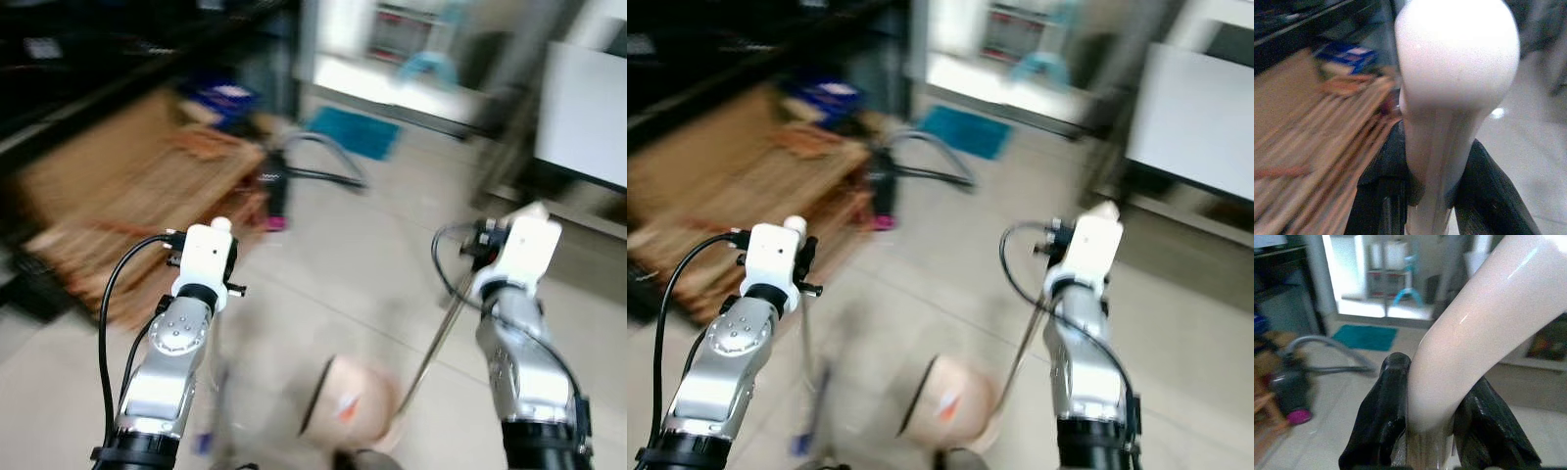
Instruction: Sweep floor
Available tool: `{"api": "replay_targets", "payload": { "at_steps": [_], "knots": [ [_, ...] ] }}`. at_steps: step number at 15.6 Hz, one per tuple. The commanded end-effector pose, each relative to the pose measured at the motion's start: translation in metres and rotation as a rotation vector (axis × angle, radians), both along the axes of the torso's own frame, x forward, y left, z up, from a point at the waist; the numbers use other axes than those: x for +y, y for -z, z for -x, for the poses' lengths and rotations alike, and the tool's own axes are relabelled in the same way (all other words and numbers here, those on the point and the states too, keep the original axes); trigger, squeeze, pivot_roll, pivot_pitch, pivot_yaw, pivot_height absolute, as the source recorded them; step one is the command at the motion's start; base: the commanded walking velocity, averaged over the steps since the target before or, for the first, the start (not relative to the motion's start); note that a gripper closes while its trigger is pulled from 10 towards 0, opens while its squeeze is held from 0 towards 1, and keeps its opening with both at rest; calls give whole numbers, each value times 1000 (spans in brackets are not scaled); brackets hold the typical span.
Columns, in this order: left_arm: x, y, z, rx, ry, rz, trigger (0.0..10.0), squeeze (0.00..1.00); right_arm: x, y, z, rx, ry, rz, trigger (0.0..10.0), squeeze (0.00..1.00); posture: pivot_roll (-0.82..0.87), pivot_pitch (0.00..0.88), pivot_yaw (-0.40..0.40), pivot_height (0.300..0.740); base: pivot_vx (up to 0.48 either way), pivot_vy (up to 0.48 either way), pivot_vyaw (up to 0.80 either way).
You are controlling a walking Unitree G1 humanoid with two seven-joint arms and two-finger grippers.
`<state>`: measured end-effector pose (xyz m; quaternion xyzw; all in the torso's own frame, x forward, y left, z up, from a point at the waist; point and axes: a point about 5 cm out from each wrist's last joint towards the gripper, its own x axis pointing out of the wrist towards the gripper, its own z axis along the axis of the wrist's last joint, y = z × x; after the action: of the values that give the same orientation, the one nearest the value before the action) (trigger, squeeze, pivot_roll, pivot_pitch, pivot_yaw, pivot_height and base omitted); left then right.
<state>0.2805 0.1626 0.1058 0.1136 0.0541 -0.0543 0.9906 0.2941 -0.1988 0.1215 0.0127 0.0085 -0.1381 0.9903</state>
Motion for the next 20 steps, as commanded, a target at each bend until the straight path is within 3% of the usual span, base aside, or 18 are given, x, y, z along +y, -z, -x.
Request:
{"api": "replay_targets", "payload": {
  "at_steps": [1,4,5,7,8,10,12,14,16,20],
  "knots": [
    [-7,-13,1,-78,55,0,10000,0,-4,-9,1,-43,27,18,10000,0,44,44,-39,740,0,0,-800],
    [-20,-15,-4,-114,123,32,10000,0,-23,-7,19,-43,133,26,10000,0,12,38,-2,740,0,0,-800],
    [-18,-14,-5,-123,137,30,10000,0,-28,-4,27,-26,162,41,10000,0,0,39,5,740,0,0,-800],
    [-10,-6,-12,-105,66,-34,10000,0,-29,-4,34,-14,176,63,10000,0,-10,43,5,740,0,0,-800],
    [-13,-4,-10,-51,104,56,10000,0,-31,-2,35,-3,185,54,10000,0,-2,39,0,740,0,0,-800],
    [-12,0,-9,-28,85,50,10000,0,-29,0,30,8,164,57,10000,0,2,37,-6,740,0,0,-800],
    [-14,3,-7,23,74,90,10000,0,-17,1,24,27,82,77,10000,0,5,40,-6,740,0,0,-800],
    [-16,5,-5,32,100,88,10000,0,-19,8,24,65,78,106,10000,0,11,32,-14,740,0,0,-800],
    [-12,6,-7,-23,64,19,10000,0,-20,2,23,39,92,88,10000,0,-10,28,2,740,0,0,-800],
    [-8,3,-17,-18,59,28,10000,0,-21,0,27,14,111,93,10000,0,-38,27,34,740,0,0,-800]
  ]
}}
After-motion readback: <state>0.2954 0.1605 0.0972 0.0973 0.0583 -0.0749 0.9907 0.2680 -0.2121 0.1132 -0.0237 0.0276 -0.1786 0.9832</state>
